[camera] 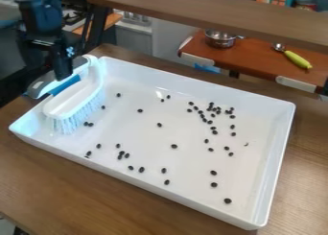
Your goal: Sweep into pile
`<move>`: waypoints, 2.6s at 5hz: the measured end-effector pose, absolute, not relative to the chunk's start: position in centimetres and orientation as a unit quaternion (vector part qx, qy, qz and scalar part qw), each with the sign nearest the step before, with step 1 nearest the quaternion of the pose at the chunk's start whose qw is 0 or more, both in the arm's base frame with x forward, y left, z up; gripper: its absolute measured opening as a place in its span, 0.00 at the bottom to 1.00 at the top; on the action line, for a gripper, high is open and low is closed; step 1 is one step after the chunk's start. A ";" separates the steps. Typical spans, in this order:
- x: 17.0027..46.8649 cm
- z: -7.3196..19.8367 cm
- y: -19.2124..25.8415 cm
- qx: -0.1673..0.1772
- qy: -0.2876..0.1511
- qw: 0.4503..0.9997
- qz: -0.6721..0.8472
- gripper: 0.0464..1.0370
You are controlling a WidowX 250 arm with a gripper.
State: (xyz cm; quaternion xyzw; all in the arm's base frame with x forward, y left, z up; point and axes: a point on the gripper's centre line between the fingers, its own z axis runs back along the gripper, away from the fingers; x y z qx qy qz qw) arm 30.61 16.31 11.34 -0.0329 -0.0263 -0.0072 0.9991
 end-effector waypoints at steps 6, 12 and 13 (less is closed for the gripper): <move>31.5 8.3 18.9 0.045 -0.032 0.998 -0.009 0.96; 31.3 6.3 14.3 0.053 0.016 0.998 -0.006 0.45; 31.2 6.3 11.4 0.043 0.030 0.999 -0.011 0.45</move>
